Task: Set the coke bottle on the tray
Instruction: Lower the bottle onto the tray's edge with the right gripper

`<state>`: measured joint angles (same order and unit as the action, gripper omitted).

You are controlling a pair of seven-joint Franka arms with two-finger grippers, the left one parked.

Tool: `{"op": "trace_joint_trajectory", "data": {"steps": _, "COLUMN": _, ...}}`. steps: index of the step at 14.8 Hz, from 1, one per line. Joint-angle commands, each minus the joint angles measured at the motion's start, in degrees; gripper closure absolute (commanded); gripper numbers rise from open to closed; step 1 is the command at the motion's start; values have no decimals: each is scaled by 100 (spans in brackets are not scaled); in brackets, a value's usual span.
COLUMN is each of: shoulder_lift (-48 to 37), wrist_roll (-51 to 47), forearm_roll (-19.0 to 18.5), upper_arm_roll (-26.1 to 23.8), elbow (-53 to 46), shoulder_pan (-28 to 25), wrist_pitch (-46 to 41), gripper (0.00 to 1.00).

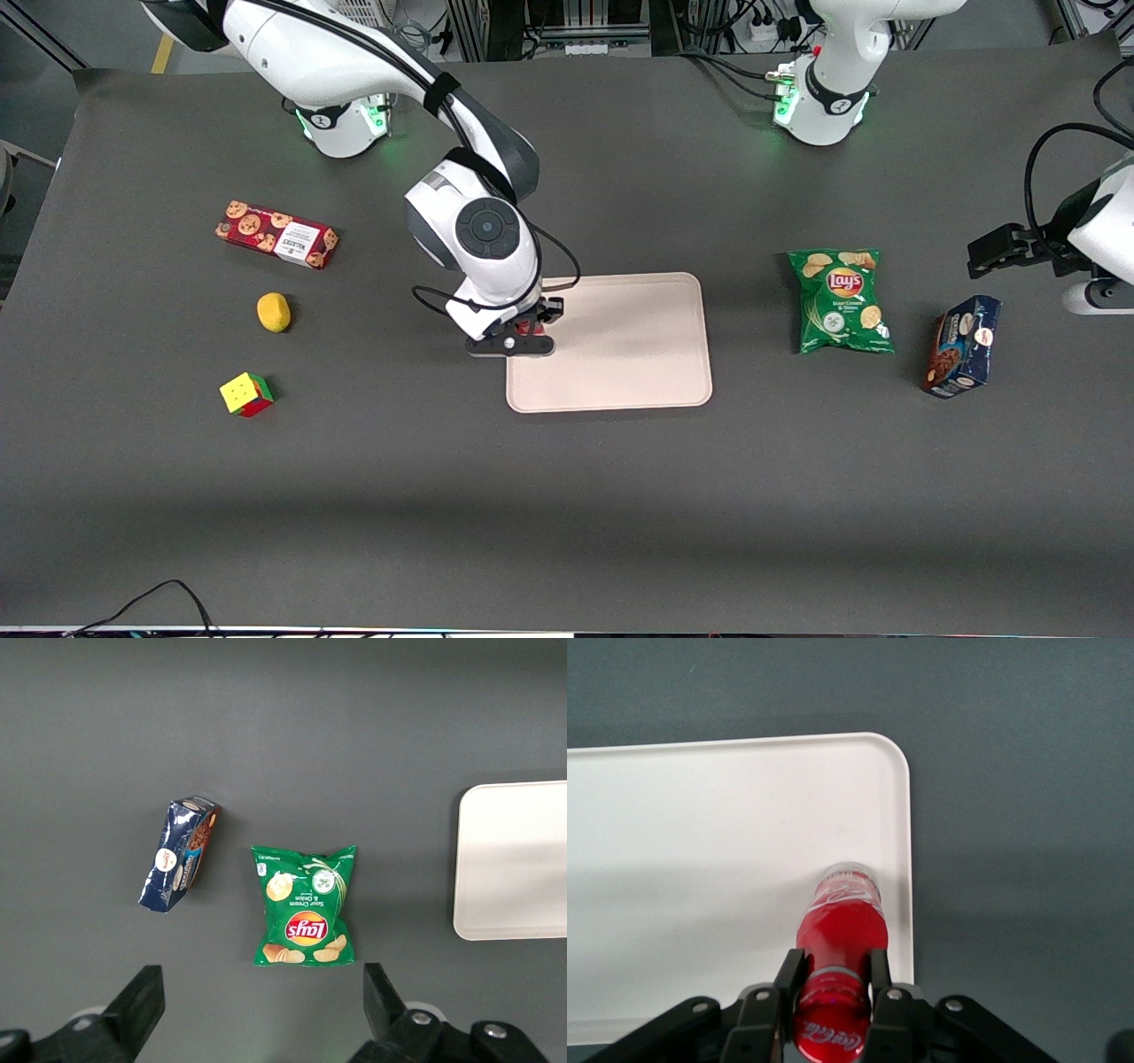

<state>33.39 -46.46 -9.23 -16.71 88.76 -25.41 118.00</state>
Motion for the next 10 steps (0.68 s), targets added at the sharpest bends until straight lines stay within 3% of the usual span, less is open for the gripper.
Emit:
{"op": "trace_joint_trajectory", "data": {"steps": 1, "shoulder_lift": -88, "wrist_roll": -197, "forearm_roll": -149, "upper_arm_roll": -17, "elbow": 133, "shoulder_pan": 18, "wrist_pitch": 136, "gripper": 60}}
{"op": "trace_joint_trajectory", "data": {"steps": 2, "shoulder_lift": -79, "wrist_roll": -197, "forearm_roll": -149, "upper_arm_roll": -17, "elbow": 133, "shoulder_pan": 27, "wrist_pitch": 153, "gripper": 53}}
{"op": "trace_joint_trajectory", "data": {"steps": 3, "shoulder_lift": -79, "wrist_roll": -206, "forearm_roll": -149, "upper_arm_roll": -17, "elbow": 116, "shoulder_pan": 27, "wrist_pitch": 162, "gripper": 30}}
{"op": "trace_joint_trajectory", "data": {"steps": 4, "shoulder_lift": -79, "wrist_roll": -310, "forearm_roll": -149, "upper_arm_roll": -17, "elbow": 115, "shoulder_pan": 27, "wrist_pitch": 180, "gripper": 0}}
{"op": "trace_joint_trajectory", "data": {"steps": 7, "shoulder_lift": -245, "wrist_roll": -408, "forearm_roll": -62, "upper_arm_roll": -8, "elbow": 72, "shoulder_pan": 88, "wrist_pitch": 154, "gripper": 0}}
{"op": "trace_joint_trajectory", "data": {"steps": 10, "shoulder_lift": -990, "wrist_roll": -163, "forearm_roll": 675, "upper_arm_roll": -8, "elbow": 71, "shoulder_pan": 623, "wrist_pitch": -39, "gripper": 0}}
